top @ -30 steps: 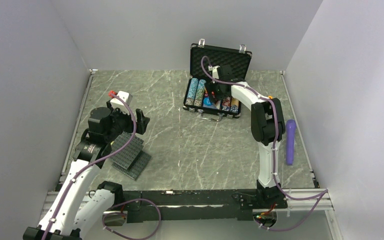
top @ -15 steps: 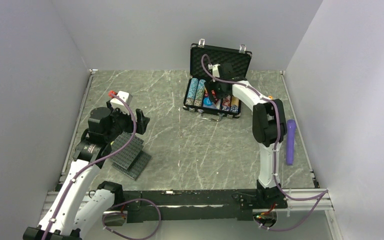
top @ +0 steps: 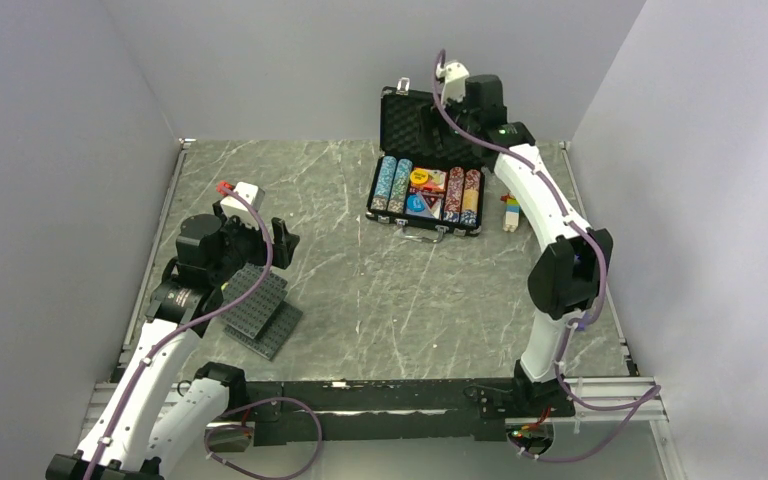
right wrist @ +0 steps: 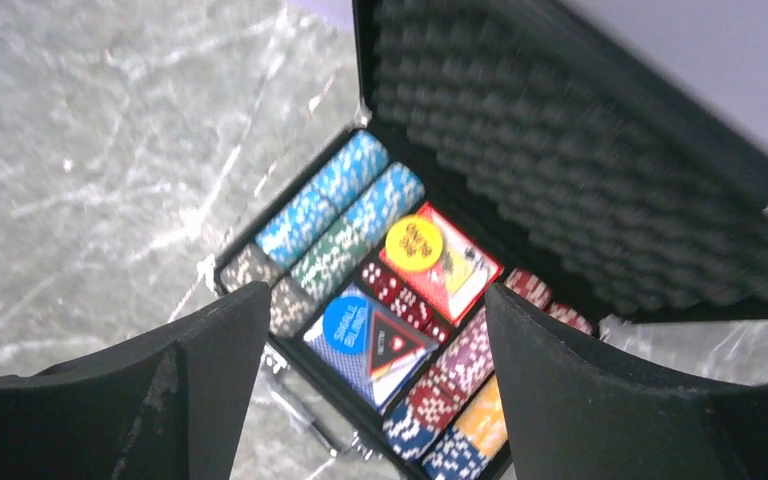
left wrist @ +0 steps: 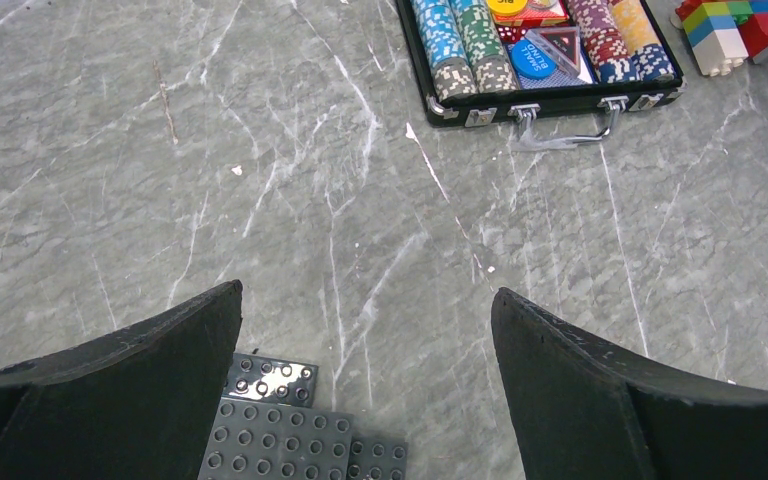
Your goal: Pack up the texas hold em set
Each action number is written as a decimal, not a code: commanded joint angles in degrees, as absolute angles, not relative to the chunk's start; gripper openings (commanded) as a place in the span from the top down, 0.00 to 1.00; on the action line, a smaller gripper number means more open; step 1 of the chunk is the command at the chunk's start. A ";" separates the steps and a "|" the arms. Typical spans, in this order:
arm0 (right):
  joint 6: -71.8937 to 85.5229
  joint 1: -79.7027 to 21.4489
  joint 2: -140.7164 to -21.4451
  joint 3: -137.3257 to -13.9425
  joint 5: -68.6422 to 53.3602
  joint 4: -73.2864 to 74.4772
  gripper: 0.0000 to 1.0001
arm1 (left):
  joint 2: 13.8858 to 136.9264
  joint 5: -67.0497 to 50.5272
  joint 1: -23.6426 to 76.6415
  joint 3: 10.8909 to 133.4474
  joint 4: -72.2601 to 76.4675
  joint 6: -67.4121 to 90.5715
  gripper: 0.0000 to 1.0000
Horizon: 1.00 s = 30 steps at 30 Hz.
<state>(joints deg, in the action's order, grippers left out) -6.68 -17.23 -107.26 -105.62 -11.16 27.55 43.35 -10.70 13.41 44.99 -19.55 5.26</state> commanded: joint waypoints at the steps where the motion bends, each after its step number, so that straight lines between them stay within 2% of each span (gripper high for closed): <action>1: -4.80 -16.08 -107.07 -112.39 -12.95 24.75 0.18 | 42.59 -10.80 13.18 45.27 -17.50 5.01 0.02; 9: -4.94 -15.38 -115.60 -124.25 -11.96 20.37 0.16 | 42.28 -10.94 13.18 45.22 -17.51 5.10 0.02; 15: -5.94 -14.55 -123.84 -134.00 -11.21 21.27 0.10 | 42.41 -11.45 13.16 45.19 -17.39 5.23 0.02; 30: -7.11 -11.44 -132.05 -138.43 -19.53 27.26 0.05 | 42.78 -11.95 13.18 45.18 -17.15 5.36 0.02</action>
